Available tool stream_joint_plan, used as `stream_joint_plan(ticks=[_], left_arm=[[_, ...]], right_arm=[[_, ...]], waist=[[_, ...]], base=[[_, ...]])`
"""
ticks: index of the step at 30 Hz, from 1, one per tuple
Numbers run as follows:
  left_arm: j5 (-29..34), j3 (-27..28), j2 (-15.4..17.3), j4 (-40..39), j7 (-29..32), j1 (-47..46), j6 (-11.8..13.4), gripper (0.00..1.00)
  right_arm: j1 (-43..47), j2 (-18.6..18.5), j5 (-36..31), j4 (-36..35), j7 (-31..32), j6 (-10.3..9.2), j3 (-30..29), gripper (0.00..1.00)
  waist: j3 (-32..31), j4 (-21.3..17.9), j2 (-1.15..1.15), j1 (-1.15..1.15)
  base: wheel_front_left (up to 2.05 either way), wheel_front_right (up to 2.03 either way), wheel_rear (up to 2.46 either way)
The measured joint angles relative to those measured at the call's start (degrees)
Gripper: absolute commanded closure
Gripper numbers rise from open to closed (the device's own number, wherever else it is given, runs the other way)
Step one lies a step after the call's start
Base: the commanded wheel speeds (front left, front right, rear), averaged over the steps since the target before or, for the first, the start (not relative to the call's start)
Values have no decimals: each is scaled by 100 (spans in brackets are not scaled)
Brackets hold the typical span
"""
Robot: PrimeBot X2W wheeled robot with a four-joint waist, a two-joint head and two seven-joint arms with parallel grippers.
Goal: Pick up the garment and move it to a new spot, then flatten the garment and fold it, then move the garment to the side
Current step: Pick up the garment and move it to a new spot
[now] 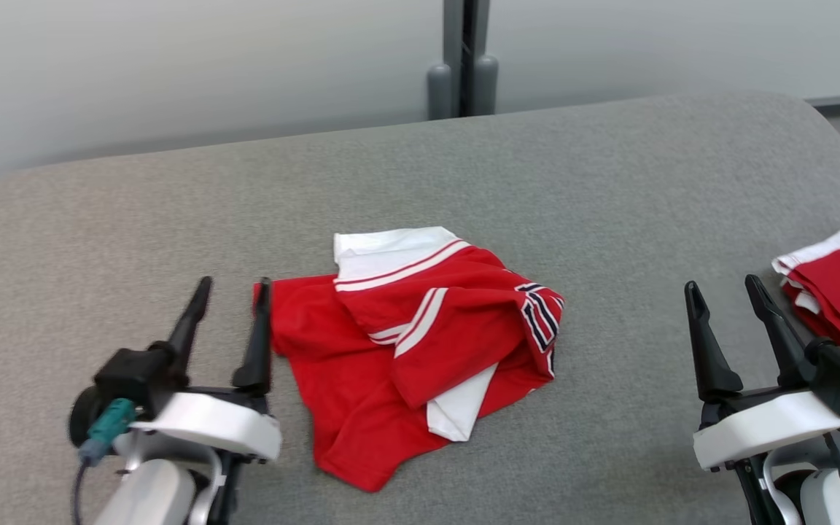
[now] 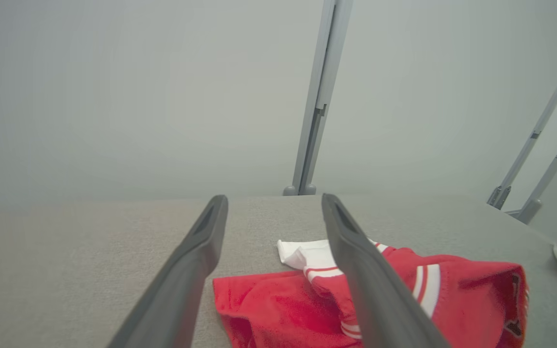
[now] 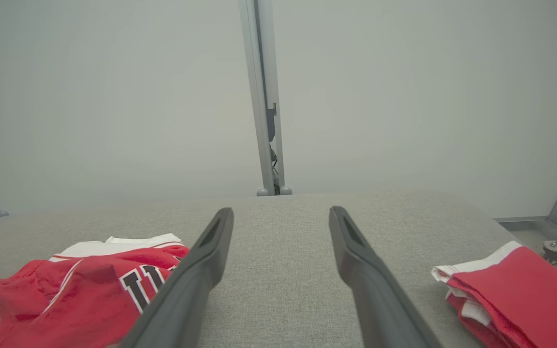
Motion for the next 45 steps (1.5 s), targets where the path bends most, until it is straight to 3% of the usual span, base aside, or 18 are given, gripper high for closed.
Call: stream_joint_plan(ticks=[5,13,23,45], left_arm=[[-59,514,316,-156,-93,235,107,0],[-196,1015,627,-479,-143,747,-97,0],[-147,1084,886,-708,-153,1357,-249,0],[-98,859,914,-907,121,1566,-98,0]], right_arm=[[76,-1,-67,-36,74,0,56,0],[242,0,-198,-38,149,-1,94,0],[608,-52,-371,-131,277,0,180,0],[954,-22,-375,-517,453,0,74,0]], waist=[[-173,268,0,0],[-414,439,0,0],[-706,453,0,0],[-802,446,0,0]], base=[[0,0,0],[0,0,0],[0,0,0],[0,0,0]])
